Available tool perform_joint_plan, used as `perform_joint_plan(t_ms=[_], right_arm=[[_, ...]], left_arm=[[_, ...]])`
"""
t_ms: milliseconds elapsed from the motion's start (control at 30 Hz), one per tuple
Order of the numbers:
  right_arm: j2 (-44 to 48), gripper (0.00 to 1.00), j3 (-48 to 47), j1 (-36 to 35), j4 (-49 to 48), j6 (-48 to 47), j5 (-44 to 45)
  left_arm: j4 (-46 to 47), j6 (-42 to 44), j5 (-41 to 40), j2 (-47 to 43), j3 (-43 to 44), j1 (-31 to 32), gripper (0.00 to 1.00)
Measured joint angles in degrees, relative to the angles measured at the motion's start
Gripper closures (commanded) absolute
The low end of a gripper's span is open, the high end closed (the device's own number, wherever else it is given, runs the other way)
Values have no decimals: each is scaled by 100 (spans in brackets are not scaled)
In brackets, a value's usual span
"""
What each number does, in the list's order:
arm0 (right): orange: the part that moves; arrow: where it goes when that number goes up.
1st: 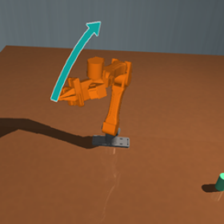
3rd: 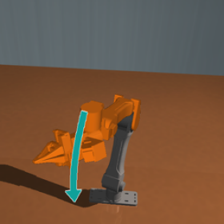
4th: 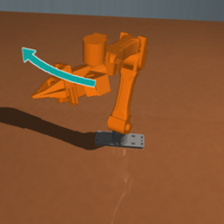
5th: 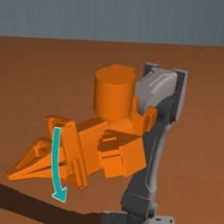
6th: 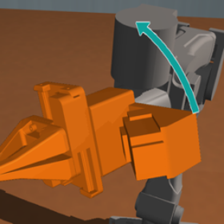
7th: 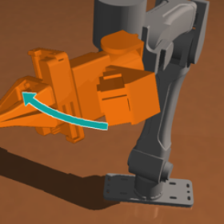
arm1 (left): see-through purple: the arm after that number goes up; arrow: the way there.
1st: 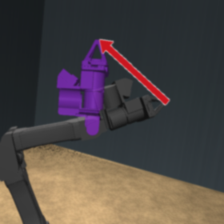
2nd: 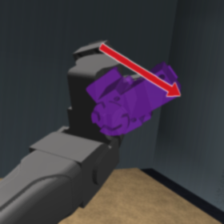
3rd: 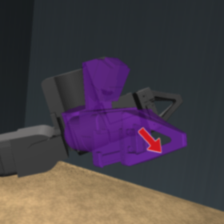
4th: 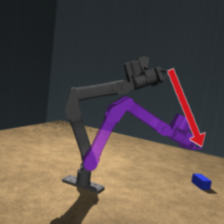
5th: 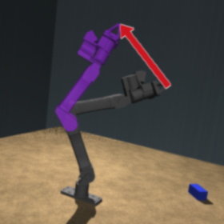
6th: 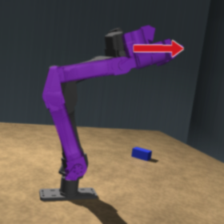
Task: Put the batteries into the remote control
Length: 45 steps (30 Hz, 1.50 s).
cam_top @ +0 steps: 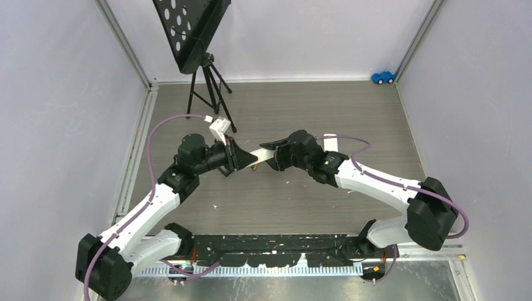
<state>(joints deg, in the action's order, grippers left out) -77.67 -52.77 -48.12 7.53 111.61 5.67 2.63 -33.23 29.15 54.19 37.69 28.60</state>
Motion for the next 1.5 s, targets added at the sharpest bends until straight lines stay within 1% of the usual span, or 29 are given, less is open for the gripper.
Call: perform_joint_plan(t_ms=[33,133,200,233,267,333,433,500,600,667,767,867,900,967,1033,1100,1133,1233,1333,1400,1433,1500], right_arm=[[-11,52,0,22,15,7,-37],[-50,27,0,103,22,-50,-144],[-33,13,0,162,-11,-190,-142],[-13,8,2,203,-26,-334,-144],[24,6,15,251,-37,-566,-155],[175,4,103,382,-127,-1150,-227],[597,4,420,734,-509,-2334,-616],[911,4,688,960,-772,-3161,-1010],[1375,4,1060,1154,-973,-4382,-1655],[1602,4,1143,1169,-1082,-5025,-2031],[1781,4,1156,1161,-1388,-5766,-2754],[1805,5,1163,1115,-1705,-6194,-3309],[1799,7,1163,1110,-1762,-6279,-3451],[1766,15,1165,1110,-1897,-6384,-3648],[1676,28,1176,1110,-2109,-6435,-3786],[1534,37,1187,1110,-2275,-6413,-3851],[1438,38,1187,1110,-2371,-6358,-3877],[1121,39,1200,1110,-2881,-6011,-4074],[765,34,1307,1108,-3676,-5536,-4207],[614,34,1368,1106,-4017,-5292,-4251],[540,34,1394,1106,-4181,-5182,-4262],[452,43,1434,1106,-4393,-5031,-4273]], left_arm=[[7,37,11,35,7,-22,100],[-44,111,-2,114,33,-9,100],[-168,116,20,190,85,2,100],[-267,116,35,238,138,11,100],[-354,114,46,282,199,15,100],[-625,87,101,415,422,15,100],[-946,50,332,608,813,-37,100],[-1128,0,640,719,1071,-118,100],[-1377,-136,1342,979,1523,-328,100],[-1572,-258,1965,1172,1738,-490,100],[-1550,-538,2566,1405,1786,-678,100],[-1453,-881,3021,1587,1779,-826,100],[-1410,-999,3126,1604,1775,-859,100],[-1285,-1178,3318,1604,1775,-881,100],[-1152,-1333,3488,1604,1768,-881,100],[-990,-1484,3639,1591,1725,-881,100],[-931,-1554,3707,1572,1696,-881,100],[-870,-1615,3783,1543,1622,-905,100],[-846,-1648,3827,1543,1602,-931,100],[-844,-1663,3842,1543,1589,-949,100],[-841,-1685,3851,1543,1587,-955,100],[-841,-1716,3851,1543,1585,-960,100]])
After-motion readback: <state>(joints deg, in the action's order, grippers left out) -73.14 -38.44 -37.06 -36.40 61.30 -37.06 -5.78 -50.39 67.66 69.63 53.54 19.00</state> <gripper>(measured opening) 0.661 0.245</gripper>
